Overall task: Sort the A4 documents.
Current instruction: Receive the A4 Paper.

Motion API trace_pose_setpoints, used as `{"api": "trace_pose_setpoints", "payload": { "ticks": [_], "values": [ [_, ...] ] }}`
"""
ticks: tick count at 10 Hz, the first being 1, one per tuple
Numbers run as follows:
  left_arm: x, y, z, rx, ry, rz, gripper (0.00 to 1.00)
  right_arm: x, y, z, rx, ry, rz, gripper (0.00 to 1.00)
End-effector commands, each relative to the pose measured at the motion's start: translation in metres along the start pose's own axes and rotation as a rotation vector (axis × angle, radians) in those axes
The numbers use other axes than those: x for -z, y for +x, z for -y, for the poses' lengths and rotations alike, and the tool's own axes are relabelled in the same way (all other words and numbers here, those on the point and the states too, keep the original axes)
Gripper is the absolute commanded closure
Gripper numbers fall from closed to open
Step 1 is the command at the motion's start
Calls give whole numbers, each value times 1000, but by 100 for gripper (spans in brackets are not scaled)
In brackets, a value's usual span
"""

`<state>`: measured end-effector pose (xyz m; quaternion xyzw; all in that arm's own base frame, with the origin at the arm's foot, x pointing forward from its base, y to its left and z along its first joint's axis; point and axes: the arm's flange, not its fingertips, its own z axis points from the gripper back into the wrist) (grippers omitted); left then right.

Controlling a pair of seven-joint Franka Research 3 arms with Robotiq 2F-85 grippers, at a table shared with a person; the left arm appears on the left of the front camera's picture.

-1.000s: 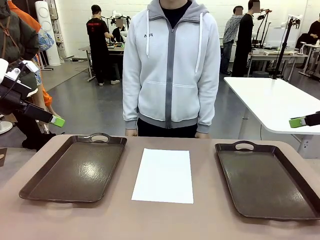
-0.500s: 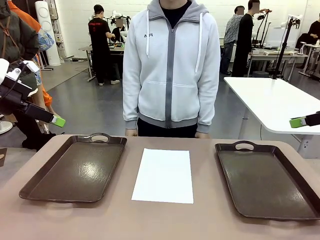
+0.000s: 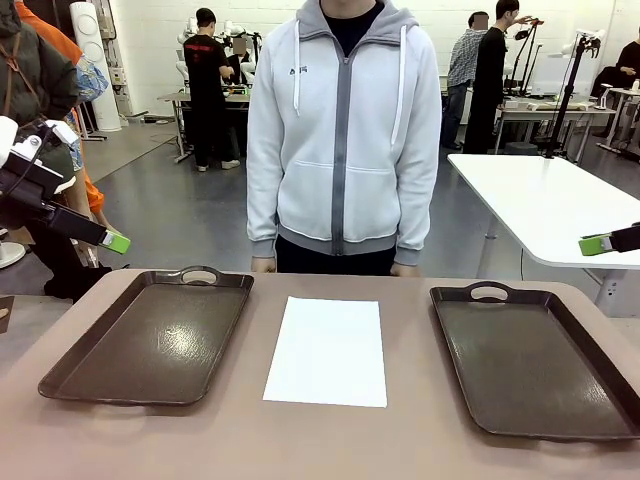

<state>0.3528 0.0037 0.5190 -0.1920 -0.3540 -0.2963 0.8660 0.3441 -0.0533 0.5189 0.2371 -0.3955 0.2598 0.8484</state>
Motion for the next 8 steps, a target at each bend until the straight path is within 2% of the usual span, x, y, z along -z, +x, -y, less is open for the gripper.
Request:
{"api": "trace_pose_setpoints", "payload": {
  "ticks": [1,8],
  "values": [
    [1,-1,-1,6,-9,1,0,1,0,0,1,18,9,0],
    [1,-1,-1,6,-9,1,0,1,0,0,1,18,9,0]
  ]
}}
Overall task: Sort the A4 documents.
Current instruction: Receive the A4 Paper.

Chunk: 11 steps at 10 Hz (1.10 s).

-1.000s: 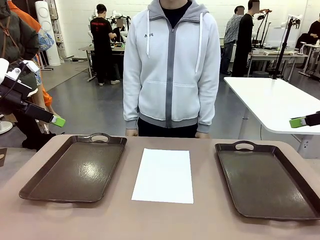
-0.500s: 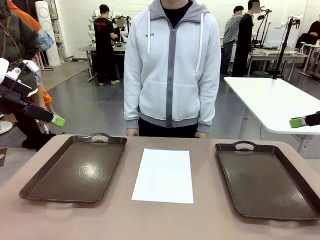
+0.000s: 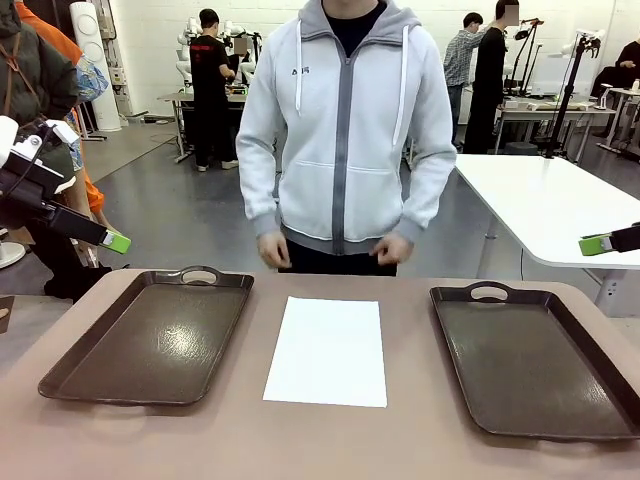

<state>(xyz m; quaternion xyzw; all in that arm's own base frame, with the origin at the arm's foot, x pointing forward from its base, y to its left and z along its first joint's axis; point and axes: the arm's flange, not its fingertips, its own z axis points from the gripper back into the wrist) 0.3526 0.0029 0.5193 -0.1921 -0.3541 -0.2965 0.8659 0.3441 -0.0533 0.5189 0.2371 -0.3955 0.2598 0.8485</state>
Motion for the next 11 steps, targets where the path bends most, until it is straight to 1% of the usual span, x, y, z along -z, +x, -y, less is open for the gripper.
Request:
{"api": "trace_pose_setpoints", "payload": {
  "ticks": [1,11],
  "values": [
    [1,-1,-2,6,-9,1,0,1,0,0,1,18,9,0],
    [1,-1,-2,6,-9,1,0,1,0,0,1,18,9,0]
  ]
}}
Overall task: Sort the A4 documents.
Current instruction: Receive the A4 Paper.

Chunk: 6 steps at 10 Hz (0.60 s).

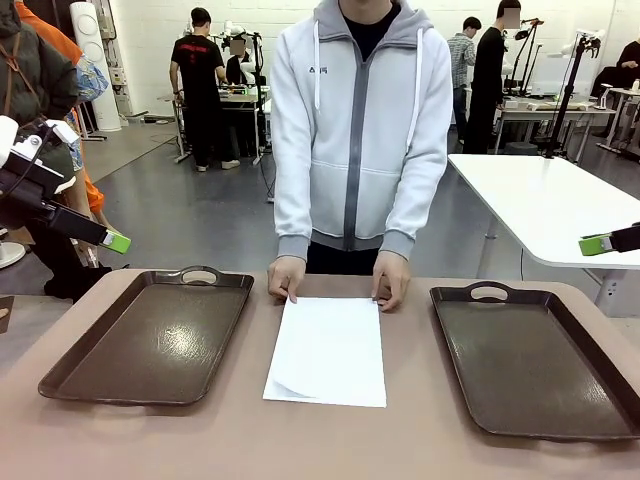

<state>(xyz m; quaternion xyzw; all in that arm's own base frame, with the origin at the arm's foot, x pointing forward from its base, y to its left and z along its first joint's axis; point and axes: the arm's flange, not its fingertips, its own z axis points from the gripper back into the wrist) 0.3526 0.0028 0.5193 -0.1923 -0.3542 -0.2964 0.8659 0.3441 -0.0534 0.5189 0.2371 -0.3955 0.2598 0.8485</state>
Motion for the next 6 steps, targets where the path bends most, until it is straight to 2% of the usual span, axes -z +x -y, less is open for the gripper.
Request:
{"api": "trace_pose_setpoints", "payload": {
  "ticks": [1,6],
  "values": [
    [1,-1,-2,6,-9,1,0,1,0,0,1,18,9,0],
    [1,-1,-2,6,-9,1,0,1,0,0,1,18,9,0]
  ]
}}
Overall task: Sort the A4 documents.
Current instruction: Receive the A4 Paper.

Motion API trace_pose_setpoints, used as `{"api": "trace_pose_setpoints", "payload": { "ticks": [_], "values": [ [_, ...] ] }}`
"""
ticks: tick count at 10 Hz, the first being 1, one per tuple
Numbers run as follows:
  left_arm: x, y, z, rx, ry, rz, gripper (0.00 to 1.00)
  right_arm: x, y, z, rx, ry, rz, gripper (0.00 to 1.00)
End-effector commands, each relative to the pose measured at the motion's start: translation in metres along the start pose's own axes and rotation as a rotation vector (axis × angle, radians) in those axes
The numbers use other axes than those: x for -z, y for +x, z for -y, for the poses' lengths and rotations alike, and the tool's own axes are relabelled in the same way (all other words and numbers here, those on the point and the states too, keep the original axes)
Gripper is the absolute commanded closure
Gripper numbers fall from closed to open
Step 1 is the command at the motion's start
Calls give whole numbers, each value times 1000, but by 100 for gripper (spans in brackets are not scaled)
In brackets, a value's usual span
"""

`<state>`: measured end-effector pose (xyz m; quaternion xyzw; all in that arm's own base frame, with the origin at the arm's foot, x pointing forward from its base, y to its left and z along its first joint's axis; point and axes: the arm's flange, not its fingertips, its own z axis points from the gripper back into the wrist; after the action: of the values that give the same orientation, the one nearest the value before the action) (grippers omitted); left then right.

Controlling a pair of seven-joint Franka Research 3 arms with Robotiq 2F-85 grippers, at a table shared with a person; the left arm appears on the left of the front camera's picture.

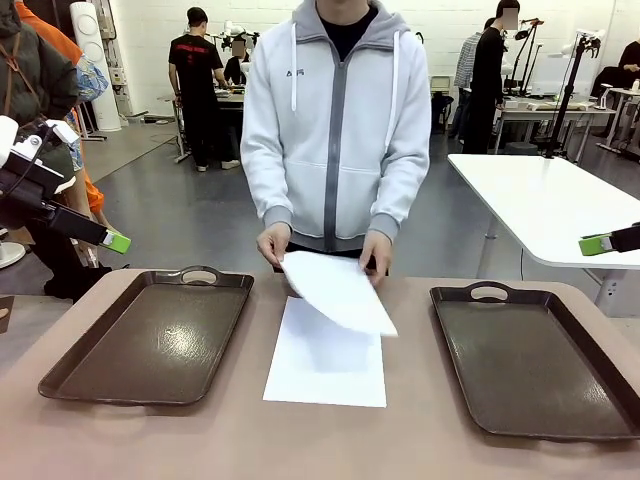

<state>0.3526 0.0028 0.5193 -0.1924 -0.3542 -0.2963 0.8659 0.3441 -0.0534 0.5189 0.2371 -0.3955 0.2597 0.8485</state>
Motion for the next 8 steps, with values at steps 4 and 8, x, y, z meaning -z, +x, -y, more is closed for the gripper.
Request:
{"api": "trace_pose_setpoints", "payload": {
  "ticks": [4,8],
  "values": [
    [1,-1,-2,6,-8,1,0,1,0,0,1,18,9,0],
    [1,-1,-2,6,-8,1,0,1,0,0,1,18,9,0]
  ]
}}
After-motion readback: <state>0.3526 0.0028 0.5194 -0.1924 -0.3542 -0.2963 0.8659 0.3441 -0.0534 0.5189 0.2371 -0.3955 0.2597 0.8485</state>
